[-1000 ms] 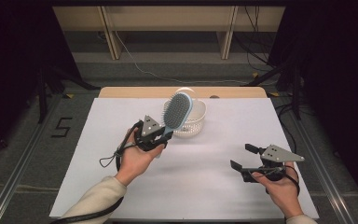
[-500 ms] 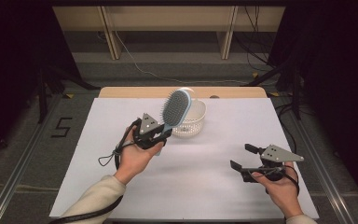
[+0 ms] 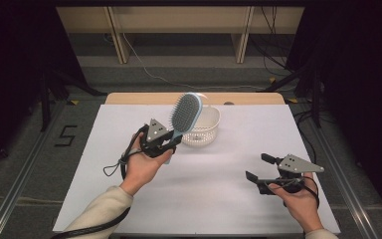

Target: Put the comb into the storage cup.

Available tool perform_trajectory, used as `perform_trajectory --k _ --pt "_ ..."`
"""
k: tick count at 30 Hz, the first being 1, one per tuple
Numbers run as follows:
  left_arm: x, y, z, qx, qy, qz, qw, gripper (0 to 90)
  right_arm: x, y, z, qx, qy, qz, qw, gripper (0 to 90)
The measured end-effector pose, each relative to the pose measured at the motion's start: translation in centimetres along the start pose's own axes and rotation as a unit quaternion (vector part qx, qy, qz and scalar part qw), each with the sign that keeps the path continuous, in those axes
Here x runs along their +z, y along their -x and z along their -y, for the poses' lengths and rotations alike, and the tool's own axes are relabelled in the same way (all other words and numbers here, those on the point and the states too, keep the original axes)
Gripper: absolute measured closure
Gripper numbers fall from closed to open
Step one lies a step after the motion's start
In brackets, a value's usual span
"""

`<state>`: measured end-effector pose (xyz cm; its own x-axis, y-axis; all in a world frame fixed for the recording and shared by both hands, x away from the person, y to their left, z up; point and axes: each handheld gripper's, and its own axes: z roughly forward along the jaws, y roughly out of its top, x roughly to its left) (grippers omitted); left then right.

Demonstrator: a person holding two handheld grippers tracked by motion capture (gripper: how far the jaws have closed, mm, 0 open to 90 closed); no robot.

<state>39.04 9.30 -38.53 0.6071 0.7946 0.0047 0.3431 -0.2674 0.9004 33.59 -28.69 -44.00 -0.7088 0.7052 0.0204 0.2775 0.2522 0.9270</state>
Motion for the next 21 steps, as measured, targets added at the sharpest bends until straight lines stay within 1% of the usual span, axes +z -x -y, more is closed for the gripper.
perform_trajectory --k 3,7,11,21 --pt "-0.06 -0.03 -0.07 -0.001 0.001 0.000 1.0000 69.8 -0.02 -0.01 -0.01 0.001 0.000 0.000 1.0000 15.5" --pt "-0.13 -0.07 -0.14 0.004 0.002 -0.002 1.0000 69.8 -0.02 -0.01 -0.01 0.001 -0.001 0.001 1.0000 15.5" --pt "-0.17 -0.14 -0.17 0.001 0.003 -0.002 1.0000 69.7 -0.01 0.04 -0.01 0.001 0.001 0.001 1.0000 15.5" --pt "-0.35 -0.34 -0.38 0.002 0.006 -0.003 1.0000 69.7 -0.03 0.03 -0.02 0.000 0.000 0.002 1.0000 15.5"
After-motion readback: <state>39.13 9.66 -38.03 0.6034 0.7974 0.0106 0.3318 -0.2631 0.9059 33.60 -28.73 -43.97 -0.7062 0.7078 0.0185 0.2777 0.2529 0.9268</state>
